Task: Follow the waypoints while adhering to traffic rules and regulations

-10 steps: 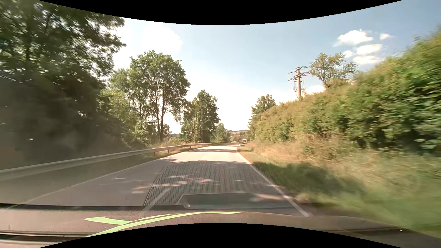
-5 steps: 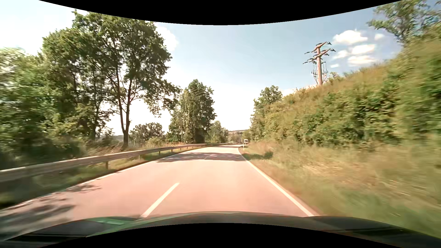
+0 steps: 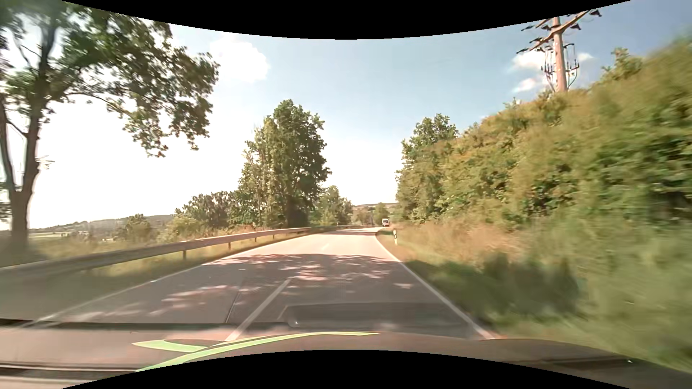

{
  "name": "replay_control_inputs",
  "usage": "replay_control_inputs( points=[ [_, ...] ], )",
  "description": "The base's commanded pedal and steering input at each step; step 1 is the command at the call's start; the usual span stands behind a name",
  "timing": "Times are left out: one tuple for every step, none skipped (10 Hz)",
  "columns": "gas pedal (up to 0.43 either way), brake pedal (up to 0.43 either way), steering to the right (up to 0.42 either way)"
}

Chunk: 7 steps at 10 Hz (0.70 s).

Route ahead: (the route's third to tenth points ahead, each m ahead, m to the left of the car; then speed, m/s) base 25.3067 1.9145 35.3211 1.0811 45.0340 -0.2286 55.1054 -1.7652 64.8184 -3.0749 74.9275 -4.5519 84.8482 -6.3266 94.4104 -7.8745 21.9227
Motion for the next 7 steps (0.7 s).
replay_control_inputs(
  points=[
    [0.059,0.000,0.012],
    [0.059,0.000,0.012],
    [0.067,0.000,0.013],
    [0.067,0.000,0.014],
    [0.067,0.000,0.016],
    [0.067,0.000,0.015],
    [0.067,0.000,0.014]
  ],
)
